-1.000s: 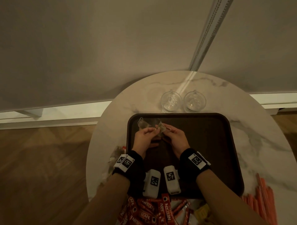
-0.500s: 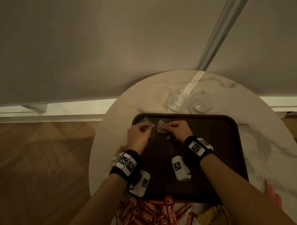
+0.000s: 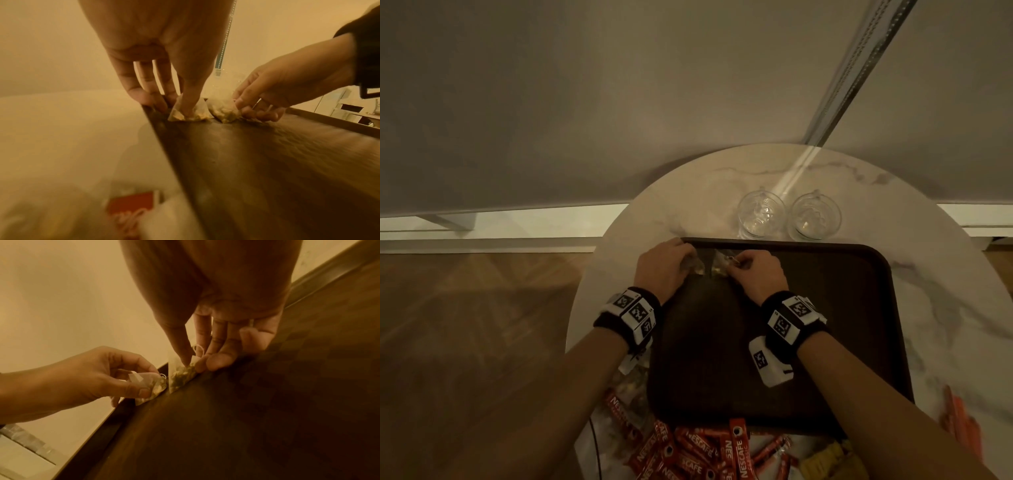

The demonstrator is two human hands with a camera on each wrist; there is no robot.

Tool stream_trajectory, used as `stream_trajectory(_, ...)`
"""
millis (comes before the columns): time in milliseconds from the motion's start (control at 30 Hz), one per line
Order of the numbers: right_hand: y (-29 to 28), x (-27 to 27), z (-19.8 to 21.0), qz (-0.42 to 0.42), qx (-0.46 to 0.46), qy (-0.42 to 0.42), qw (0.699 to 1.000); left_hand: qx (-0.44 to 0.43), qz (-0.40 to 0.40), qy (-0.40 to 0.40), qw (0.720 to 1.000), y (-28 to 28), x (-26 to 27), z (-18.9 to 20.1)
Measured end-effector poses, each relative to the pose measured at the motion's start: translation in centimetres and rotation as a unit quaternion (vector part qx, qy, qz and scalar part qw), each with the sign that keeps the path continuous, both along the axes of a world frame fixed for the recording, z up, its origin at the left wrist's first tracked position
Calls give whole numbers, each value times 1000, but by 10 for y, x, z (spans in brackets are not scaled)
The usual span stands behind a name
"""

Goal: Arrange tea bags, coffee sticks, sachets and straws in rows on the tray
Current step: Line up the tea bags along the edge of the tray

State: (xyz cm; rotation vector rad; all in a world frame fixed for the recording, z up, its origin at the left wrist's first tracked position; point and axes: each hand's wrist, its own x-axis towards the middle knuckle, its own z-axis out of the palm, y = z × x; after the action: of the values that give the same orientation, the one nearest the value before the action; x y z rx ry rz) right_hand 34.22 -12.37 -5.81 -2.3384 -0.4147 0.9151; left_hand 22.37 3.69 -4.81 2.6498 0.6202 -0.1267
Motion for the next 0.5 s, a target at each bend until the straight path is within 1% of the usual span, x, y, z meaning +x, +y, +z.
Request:
stream_trajectory(133, 6, -4, -4, -6, 16, 17, 1000, -5, -25, 0, 1000, 11, -2, 0)
stream_trajectory(233, 17, -8, -6, 8, 24, 37, 999, -10, -50, 24, 998, 12, -2, -1)
stream_trajectory(300, 22, -8, -6, 17, 30, 36, 999, -18, -57, 35, 998, 13, -2, -2)
stream_trajectory(500, 23, -7, -7, 28, 35, 29, 999, -49, -42, 12, 998, 14, -2, -3)
